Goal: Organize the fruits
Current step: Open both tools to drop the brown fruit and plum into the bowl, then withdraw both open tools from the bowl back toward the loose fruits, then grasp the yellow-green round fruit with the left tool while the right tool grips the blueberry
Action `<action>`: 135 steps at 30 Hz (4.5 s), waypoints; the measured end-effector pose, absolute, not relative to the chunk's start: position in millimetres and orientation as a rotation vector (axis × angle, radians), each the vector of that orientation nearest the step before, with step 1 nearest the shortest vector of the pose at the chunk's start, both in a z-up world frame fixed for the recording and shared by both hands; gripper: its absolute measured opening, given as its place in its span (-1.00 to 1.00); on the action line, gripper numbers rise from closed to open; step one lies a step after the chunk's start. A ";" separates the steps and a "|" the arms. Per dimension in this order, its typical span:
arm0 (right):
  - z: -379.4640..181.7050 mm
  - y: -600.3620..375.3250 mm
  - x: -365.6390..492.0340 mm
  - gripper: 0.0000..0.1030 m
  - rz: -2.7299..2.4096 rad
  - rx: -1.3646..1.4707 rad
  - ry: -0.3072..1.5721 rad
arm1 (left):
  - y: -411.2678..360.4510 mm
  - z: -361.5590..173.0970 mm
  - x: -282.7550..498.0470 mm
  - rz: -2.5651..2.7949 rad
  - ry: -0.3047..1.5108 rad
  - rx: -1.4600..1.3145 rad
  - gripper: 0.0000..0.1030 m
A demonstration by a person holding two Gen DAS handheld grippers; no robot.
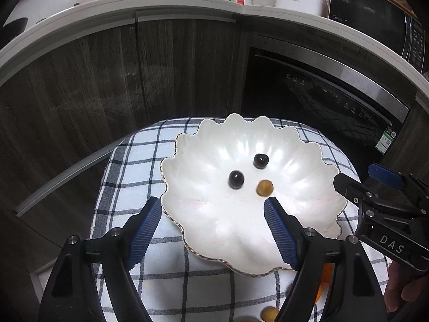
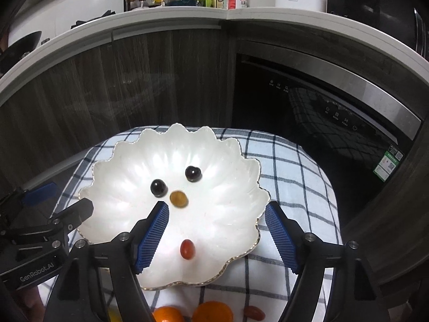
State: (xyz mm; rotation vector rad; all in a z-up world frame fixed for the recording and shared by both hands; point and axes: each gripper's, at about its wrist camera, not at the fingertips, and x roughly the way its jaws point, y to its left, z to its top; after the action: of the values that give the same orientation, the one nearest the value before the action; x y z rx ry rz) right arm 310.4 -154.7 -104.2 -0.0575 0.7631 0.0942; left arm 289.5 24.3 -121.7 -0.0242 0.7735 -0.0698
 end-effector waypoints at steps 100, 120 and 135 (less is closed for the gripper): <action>-164.6 -180.3 148.2 0.46 0.051 -0.062 0.743 | -16.7 -189.0 137.5 -0.131 0.686 0.087 0.53; -199.0 -171.0 157.3 0.31 0.123 -0.088 0.816 | -16.1 -219.0 150.5 -0.119 0.737 0.089 0.53; -214.1 -168.9 162.1 -0.15 0.157 -0.075 0.871 | -14.8 -228.9 158.2 -0.133 0.780 0.064 0.15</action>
State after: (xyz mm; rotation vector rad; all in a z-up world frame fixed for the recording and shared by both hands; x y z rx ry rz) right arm 162.1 -168.9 -214.1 -0.0748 0.8710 0.1573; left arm 158.2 -14.8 -228.9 0.0640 0.7802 -0.1331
